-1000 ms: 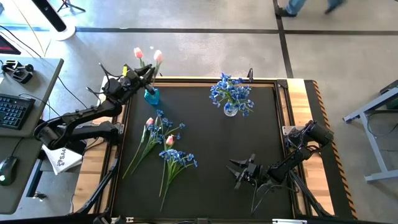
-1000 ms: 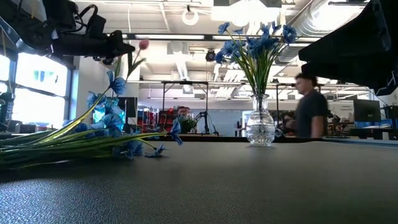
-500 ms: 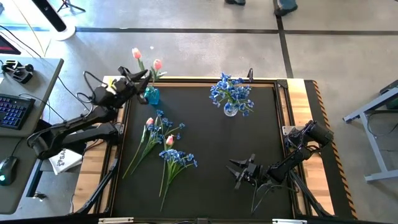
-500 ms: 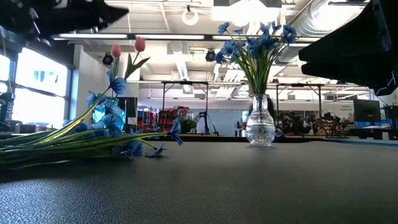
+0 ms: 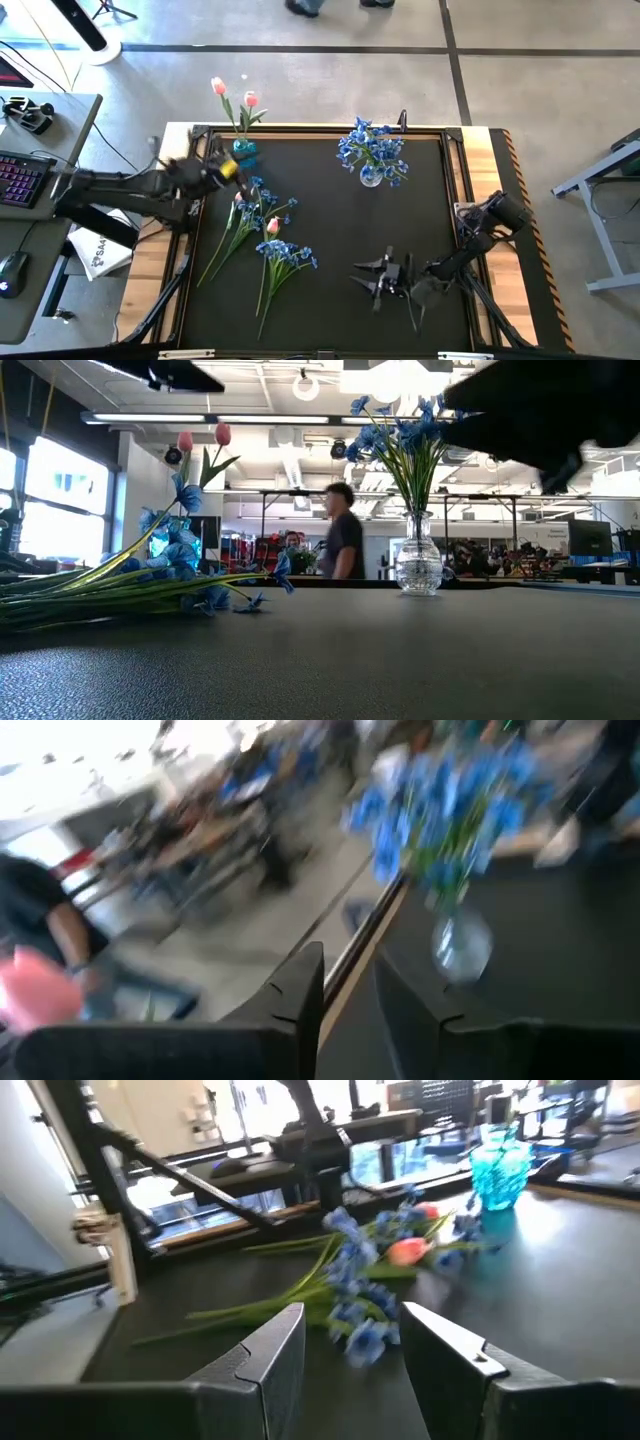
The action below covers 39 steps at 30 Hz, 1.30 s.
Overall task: Sort flowers into vase by color
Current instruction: Put the blue flowers into the transparent vase
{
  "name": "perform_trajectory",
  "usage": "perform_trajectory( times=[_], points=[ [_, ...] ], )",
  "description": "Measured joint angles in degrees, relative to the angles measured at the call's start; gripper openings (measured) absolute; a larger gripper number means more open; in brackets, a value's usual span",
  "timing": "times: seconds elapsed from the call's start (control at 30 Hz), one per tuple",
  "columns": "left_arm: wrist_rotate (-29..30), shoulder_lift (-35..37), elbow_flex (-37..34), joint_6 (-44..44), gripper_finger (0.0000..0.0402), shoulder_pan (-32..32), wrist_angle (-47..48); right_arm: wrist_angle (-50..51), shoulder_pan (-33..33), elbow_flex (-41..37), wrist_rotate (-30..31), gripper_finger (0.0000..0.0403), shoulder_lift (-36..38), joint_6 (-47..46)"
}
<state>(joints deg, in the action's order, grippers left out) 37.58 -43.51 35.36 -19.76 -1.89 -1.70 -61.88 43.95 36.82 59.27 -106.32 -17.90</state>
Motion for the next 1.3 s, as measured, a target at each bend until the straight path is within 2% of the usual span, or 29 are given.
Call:
perform_trajectory(
  times=[0.1, 0.17, 0.27, 0.37, 0.47, 0.6, 0.7, 0.8, 0.9, 1.03, 1.17, 1.3],
  points=[
    [13.78, -4.94, 0.82, 3.34, 0.0063, -7.54, 2.91, -0.50, -2.80, 1.33, -2.40, 0.0162, 0.57, 6.03],
    [18.87, -8.04, 2.00, 7.13, 0.0055, -11.71, 5.13, 0.23, -4.15, 2.30, -2.81, 0.0168, 2.08, 10.18],
    [19.92, -12.43, 3.53, 14.56, 0.0046, -16.37, 9.16, 3.15, -5.49, 3.00, -1.93, 0.0186, 5.04, 14.19],
    [19.16, -15.44, 4.30, 20.69, 0.0041, -18.60, 11.27, 9.40, -7.44, 2.64, -1.34, 0.0211, 8.32, 14.46],
    [14.62, -17.27, 4.36, 24.34, 0.0040, -19.07, 12.43, 19.14, -11.20, 2.52, -3.48, 0.0236, 11.50, 11.56],
    [7.98, -18.47, 4.38, 28.61, 0.0040, -18.09, 13.88, 30.58, -19.25, 2.49, -13.93, 0.0257, 13.81, 7.82],
    [3.20, -18.69, 5.35, 34.40, 0.0039, -17.90, 20.39, 33.51, -25.68, 2.45, -21.53, 0.0261, 13.84, 9.67],
    [-2.24, -18.78, 8.40, 49.82, 0.0039, -17.94, 33.71, 33.43, -30.98, 2.45, -28.89, 0.0260, 13.84, 15.45],
    [-12.63, -18.86, 10.25, 68.12, 0.0039, -18.67, 47.89, 33.20, -34.85, 2.45, -34.14, 0.0259, 13.84, 20.69],
    [-24.65, -18.85, 8.86, 88.51, 0.0039, -23.74, 54.50, 31.71, -38.46, 2.45, -39.17, 0.0259, 13.84, 23.73],
    [-27.11, -19.89, 5.69, 96.98, 0.0039, -29.90, 54.52, 30.85, -40.27, 2.45, -43.26, 0.0258, 13.87, 22.23],
    [-27.24, -21.66, 3.08, 102.03, 0.0039, -34.74, 54.68, 32.37, -39.42, 2.45, -43.58, 0.0258, 14.21, 17.38]
  ],
)
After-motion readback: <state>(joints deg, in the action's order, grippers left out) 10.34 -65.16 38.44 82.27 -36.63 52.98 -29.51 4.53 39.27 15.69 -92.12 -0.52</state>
